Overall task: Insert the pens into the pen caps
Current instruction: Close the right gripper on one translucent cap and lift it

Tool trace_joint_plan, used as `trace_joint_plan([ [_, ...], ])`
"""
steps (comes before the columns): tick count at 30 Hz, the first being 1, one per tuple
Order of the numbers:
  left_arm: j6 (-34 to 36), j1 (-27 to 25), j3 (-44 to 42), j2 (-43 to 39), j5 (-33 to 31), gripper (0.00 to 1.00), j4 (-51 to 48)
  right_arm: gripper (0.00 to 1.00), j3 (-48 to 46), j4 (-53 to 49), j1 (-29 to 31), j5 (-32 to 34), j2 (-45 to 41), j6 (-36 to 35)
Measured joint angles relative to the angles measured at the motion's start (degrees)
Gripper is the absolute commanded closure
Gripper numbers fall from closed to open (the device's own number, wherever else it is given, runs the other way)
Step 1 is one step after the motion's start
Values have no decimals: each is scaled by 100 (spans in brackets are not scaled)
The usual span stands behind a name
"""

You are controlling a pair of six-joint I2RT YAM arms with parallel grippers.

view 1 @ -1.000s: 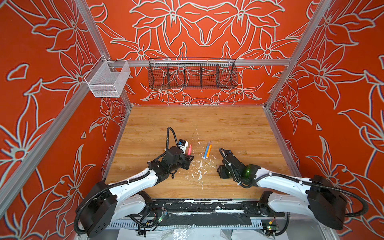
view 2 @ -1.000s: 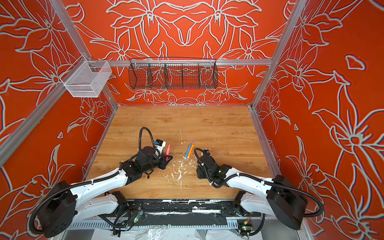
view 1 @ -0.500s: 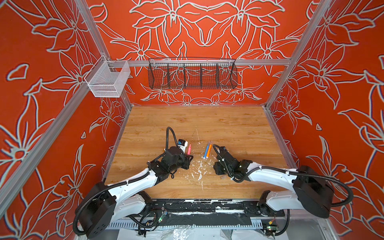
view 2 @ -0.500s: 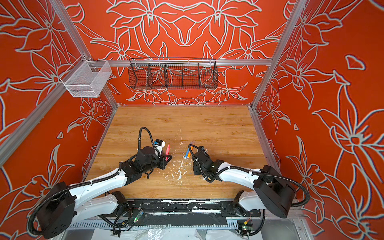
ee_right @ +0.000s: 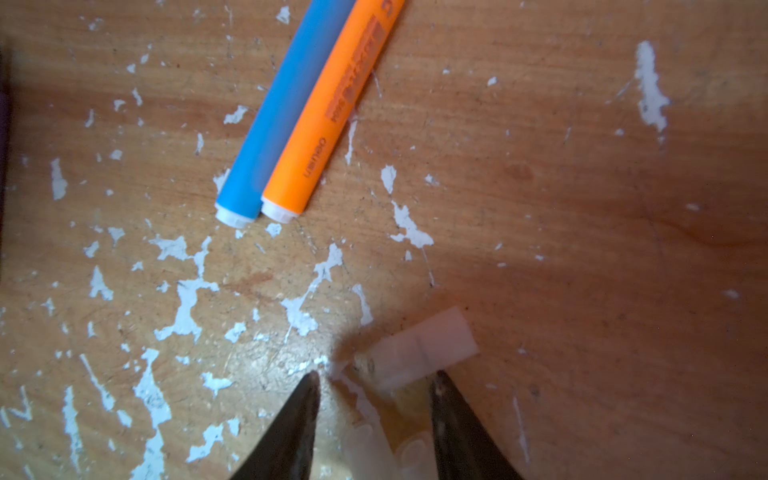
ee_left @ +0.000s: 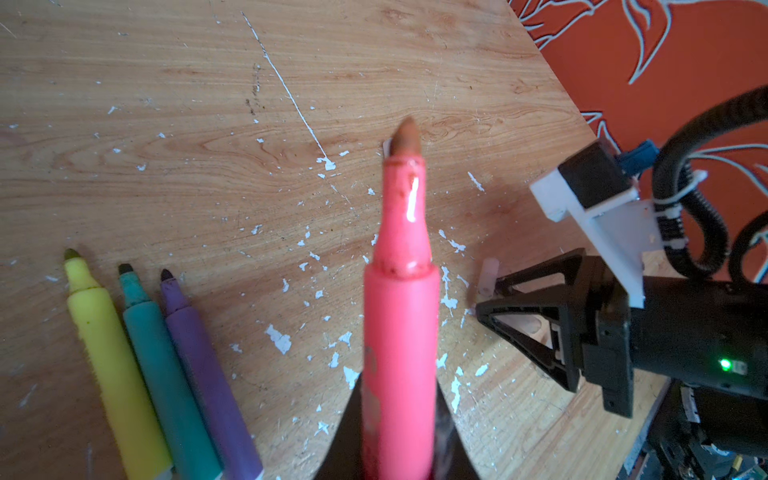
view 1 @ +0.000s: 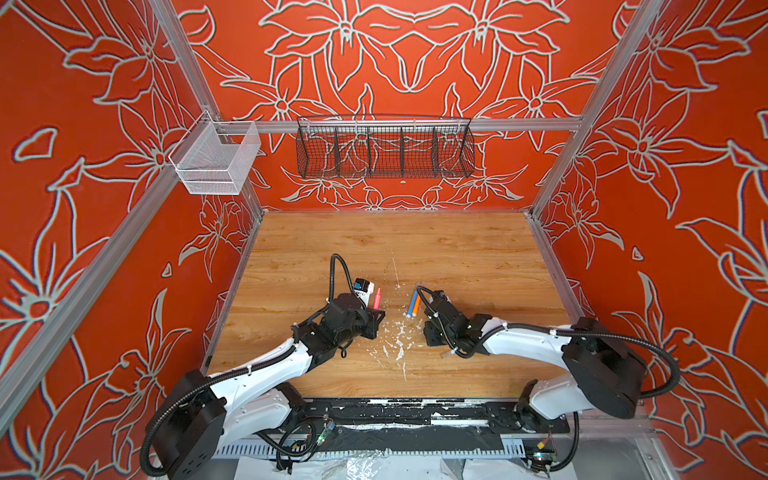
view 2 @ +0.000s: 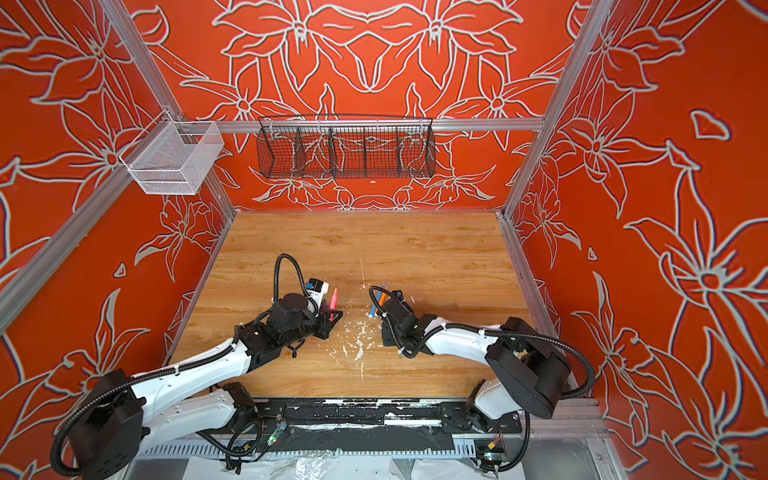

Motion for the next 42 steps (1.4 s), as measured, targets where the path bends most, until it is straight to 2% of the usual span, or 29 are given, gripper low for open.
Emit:
trace_joint_plan([
  [5, 2, 0, 0, -107, -42, 100, -63, 52, 238, -13, 0, 179, 271, -31],
  [11, 22, 0, 0, -225, -66, 100, -70, 59, 649, -35, 0, 225, 693, -129],
  [20, 46, 0, -87, -369, -120, 100, -136, 61, 769, -367, 0, 527, 772, -157],
  [23, 44, 0, -101, -455, -120, 100, -214, 65, 949, -601, 0, 619, 894, -181],
  [26, 44, 0, -118, -610, -120, 100, -221, 73, 1126, -717, 0, 632, 1025, -221],
  [42, 63, 0, -313, -881, -42, 100, -256, 88, 1086, -748, 0, 627, 979, -173],
])
